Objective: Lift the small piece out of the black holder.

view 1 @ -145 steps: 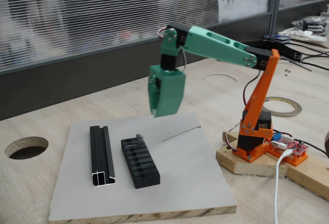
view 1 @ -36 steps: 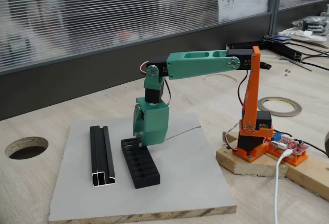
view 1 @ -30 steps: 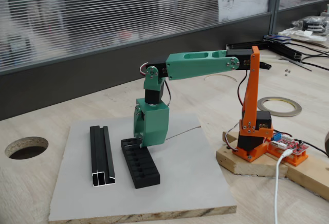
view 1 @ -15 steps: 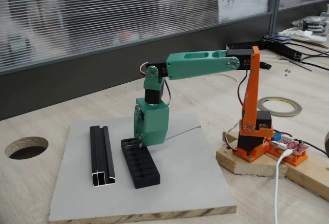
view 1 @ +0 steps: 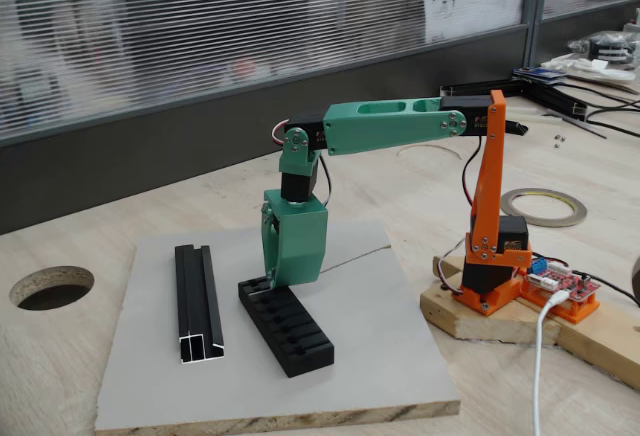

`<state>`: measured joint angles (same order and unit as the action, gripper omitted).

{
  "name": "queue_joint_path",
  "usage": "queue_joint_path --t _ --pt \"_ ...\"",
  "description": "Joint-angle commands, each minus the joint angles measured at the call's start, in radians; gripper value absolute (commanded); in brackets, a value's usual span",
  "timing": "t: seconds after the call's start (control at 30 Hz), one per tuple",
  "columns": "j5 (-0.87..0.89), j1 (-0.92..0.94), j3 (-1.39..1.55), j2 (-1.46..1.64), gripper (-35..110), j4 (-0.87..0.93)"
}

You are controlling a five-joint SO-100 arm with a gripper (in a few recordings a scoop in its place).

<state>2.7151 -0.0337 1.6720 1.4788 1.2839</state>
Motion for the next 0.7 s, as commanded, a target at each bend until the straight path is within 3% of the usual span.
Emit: queue_joint_path --t 0.0,0.67 --pt "0.002 -0.006 -0.009 0.028 5 0.005" --pt "0.000 0.006 -0.011 0.181 5 0.017"
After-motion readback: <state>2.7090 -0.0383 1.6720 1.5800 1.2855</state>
